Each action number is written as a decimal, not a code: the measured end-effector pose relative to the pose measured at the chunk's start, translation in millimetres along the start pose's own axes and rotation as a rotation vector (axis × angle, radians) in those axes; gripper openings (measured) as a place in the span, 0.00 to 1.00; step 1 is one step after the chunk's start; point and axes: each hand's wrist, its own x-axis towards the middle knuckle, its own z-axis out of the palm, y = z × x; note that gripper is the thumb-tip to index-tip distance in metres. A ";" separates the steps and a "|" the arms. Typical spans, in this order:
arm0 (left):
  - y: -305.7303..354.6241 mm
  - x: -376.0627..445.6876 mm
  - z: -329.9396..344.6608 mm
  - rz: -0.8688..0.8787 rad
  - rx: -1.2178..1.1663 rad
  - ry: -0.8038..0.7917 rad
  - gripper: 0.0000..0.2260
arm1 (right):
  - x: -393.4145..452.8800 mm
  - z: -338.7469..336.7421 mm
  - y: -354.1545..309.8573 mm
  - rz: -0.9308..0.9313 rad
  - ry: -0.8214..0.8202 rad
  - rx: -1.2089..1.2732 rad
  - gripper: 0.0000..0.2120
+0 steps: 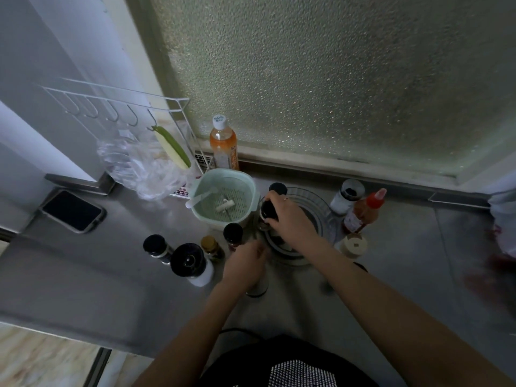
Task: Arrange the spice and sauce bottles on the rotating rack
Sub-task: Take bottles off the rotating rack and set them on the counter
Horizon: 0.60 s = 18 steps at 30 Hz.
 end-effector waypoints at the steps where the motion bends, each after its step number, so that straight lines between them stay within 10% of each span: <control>1: 1.6 -0.6 -1.2 0.004 0.010 0.001 0.11 | 1.5 1.2 0.9 0.000 0.005 0.002 0.18; 7: 3.6 -12.1 -9.5 0.057 0.150 0.077 0.12 | -39.6 -7.2 13.2 -0.051 0.131 0.038 0.20; 13: 0.5 -21.1 0.8 0.047 0.248 0.038 0.12 | -102.2 20.3 13.5 -0.032 -0.408 0.191 0.39; 18: 1.0 -19.9 1.5 -0.032 0.092 0.044 0.10 | -101.2 55.0 -7.3 0.047 -0.237 0.438 0.43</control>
